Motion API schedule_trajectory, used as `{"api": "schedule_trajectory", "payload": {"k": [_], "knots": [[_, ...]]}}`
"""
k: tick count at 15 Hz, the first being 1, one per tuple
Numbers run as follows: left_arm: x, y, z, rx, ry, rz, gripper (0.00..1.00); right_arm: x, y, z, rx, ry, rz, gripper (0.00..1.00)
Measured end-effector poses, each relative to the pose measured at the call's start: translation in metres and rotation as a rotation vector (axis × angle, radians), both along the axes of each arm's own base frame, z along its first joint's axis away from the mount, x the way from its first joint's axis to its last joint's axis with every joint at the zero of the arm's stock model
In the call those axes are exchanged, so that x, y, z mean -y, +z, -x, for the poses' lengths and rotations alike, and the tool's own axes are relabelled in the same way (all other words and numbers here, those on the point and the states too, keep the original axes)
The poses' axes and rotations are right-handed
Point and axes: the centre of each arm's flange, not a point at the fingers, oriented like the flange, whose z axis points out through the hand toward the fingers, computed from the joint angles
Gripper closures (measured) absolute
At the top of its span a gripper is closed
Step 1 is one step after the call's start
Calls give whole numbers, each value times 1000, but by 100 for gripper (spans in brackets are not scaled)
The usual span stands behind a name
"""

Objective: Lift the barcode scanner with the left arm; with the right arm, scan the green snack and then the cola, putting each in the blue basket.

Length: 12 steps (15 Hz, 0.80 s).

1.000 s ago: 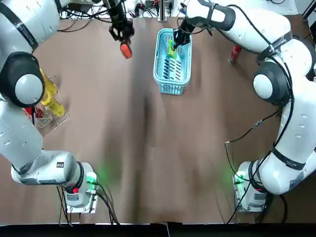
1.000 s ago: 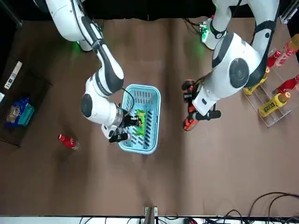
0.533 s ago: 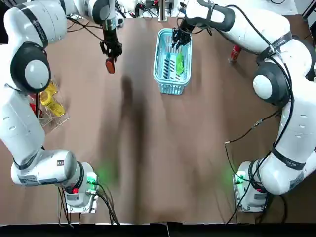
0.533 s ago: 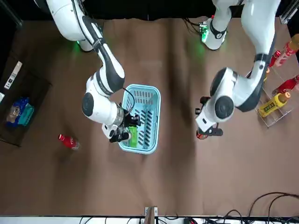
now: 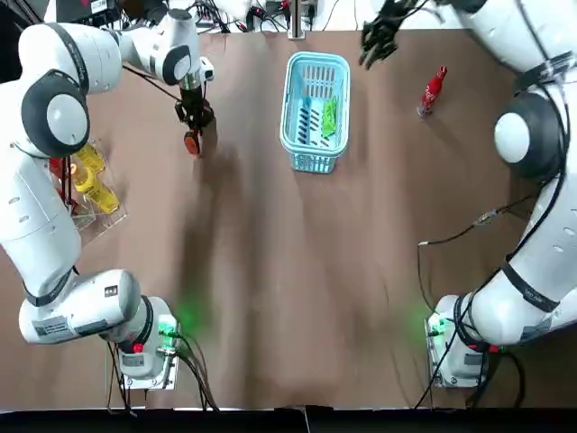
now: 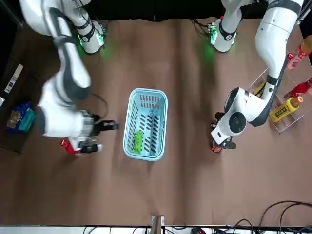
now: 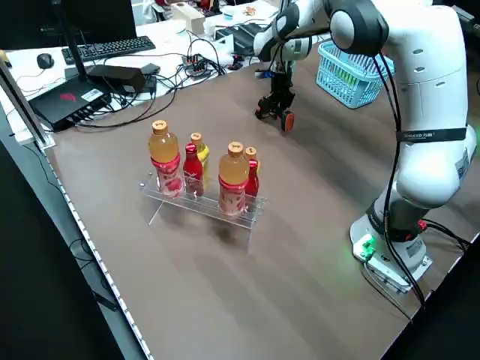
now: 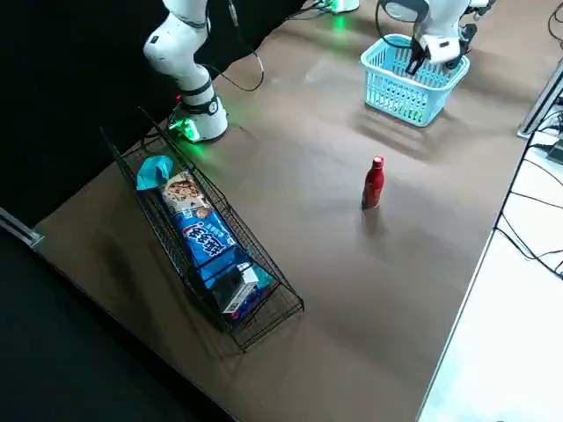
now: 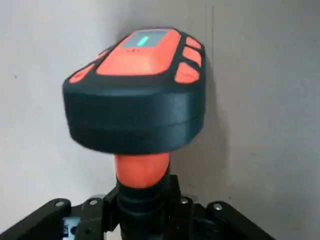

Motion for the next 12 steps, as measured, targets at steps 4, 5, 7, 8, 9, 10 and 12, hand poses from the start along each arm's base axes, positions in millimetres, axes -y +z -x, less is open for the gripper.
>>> {"api": "schedule_trajectory", "payload": {"k": [4, 5, 7, 8, 9, 10, 12], "knots": [[2, -1, 2, 8, -6, 1, 66, 92, 14, -16, 66, 1, 135, 60], [3, -1, 1, 11, -6, 2, 64, 111, 14, -18, 75, 0, 164, 53], [3, 2, 0, 20, 1, 2, 48, 146, 13, -21, 84, -7, 230, 44], [3, 5, -1, 25, 2, 2, 39, 161, 12, -22, 90, -4, 282, 43], [3, 7, -2, 29, 4, 2, 30, 174, 11, -23, 99, 2, 337, 36], [3, 8, -3, 33, 5, 1, 22, 184, 11, -25, 115, 3, 378, 28], [1, 15, -7, 48, 10, 2, 4, 199, 13, -31, 163, -9, 418, 20]]}}
